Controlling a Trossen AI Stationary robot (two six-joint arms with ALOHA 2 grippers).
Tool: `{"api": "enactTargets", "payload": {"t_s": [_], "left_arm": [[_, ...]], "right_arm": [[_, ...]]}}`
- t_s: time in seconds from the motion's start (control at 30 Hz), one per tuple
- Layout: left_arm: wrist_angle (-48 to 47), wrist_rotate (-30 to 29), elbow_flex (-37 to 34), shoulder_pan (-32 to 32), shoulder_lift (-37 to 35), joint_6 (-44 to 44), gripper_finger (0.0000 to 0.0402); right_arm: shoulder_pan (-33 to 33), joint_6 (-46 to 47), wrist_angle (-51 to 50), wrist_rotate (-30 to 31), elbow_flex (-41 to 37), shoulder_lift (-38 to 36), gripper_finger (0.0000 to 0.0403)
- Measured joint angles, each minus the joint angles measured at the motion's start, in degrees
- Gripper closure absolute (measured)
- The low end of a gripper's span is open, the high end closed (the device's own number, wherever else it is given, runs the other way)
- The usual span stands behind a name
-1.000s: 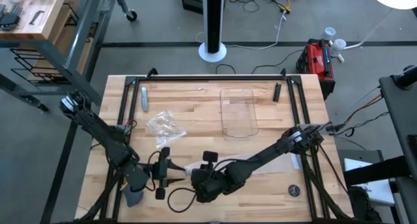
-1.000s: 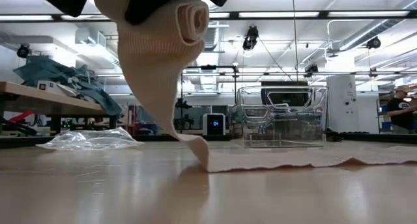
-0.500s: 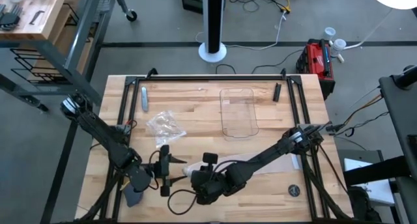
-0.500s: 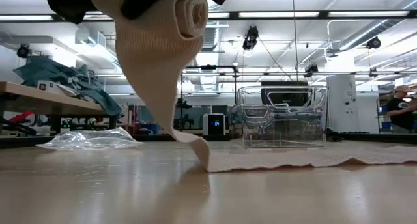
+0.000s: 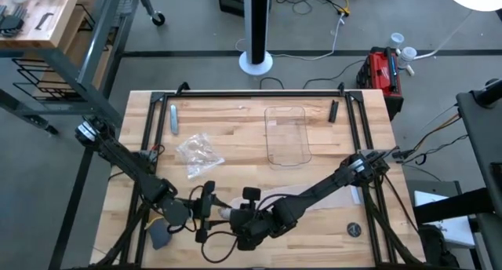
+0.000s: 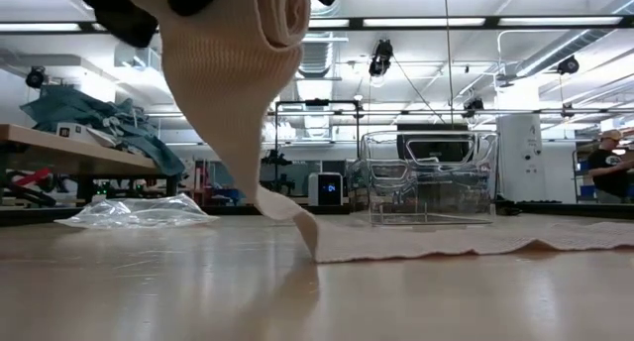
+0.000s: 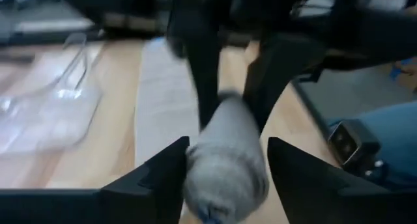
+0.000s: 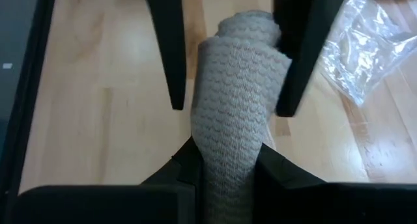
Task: Roll bandage
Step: Roll the brown bandage
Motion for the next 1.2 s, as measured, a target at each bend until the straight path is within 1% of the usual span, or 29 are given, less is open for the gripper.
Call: {"api": "enactTargets", "payload": {"t_s": [0.1, 0.17, 0.3, 0.33, 0.4, 0.47, 0.53, 0.67, 0.8, 0.87, 0.93, 1.07, 1.13, 1.2], "left_arm": [[4.9, 1.8, 0.0, 0.0, 0.2, 5.6, 0.0247], [5.2, 3.2, 0.0, -0.1, 0.3, 6.8, 0.0284], [3.9, 5.6, 0.0, 0.0, 0.0, 4.7, 0.037], [3.6, 5.7, 0.0, 0.0, 0.0, 4.2, 0.0385], [3.0, 5.7, 0.0, 0.0, -0.1, 3.4, 0.0394], [2.9, 5.9, 0.0, -0.1, -0.3, 2.4, 0.0377], [2.6, 6.1, 0.0, -0.2, -1.1, 1.7, 0.035], [1.5, 6.0, 0.0, -0.7, -2.2, 0.7, 0.0281], [-3.8, 4.4, 0.1, -0.8, -2.6, -3.6, 0.0207], [-6.7, 4.4, 0.0, -0.7, -2.6, -6.0, 0.0177], [-7.5, 4.3, 0.0, -0.7, -2.6, -7.6, 0.0155], [-7.4, 2.1, 0.0, -0.6, -2.5, -7.3, 0.0139], [-6.7, 1.6, 0.0, -0.6, -2.5, -6.8, 0.0141], [-6.3, 1.6, 0.0, -0.6, -2.5, -6.8, 0.0152]], "right_arm": [[0.2, -0.4, 0.0, -0.2, 0.0, 0.0, 0.034], [0.3, -0.5, 0.0, -0.4, 0.0, 0.0, 0.034], [0.7, -0.6, 0.1, -0.6, 0.0, 0.1, 0.034], [0.7, -0.6, 0.2, -0.6, 0.0, 0.1, 0.034], [0.7, -0.8, 0.3, -0.6, 0.0, 0.2, 0.034], [0.7, -0.8, 0.6, -0.5, 0.0, 0.2, 0.034], [0.8, -0.8, 1.0, -0.1, 0.0, 0.2, 0.034], [1.0, -0.8, 1.1, 0.3, 0.0, 0.2, 0.034], [0.9, -0.7, 0.9, 0.1, 0.0, 0.2, 0.034], [1.0, -0.8, 1.0, 0.1, 0.0, 0.2, 0.034], [1.0, -0.8, 1.4, 0.2, 0.0, 0.1, 0.034], [1.0, -0.8, 1.3, 0.1, 0.0, 0.1, 0.034], [1.0, -0.6, 1.3, 0.1, 0.0, 0.1, 0.034], [1.1, -0.6, 1.3, 0.1, 0.0, 0.1, 0.034]]}}
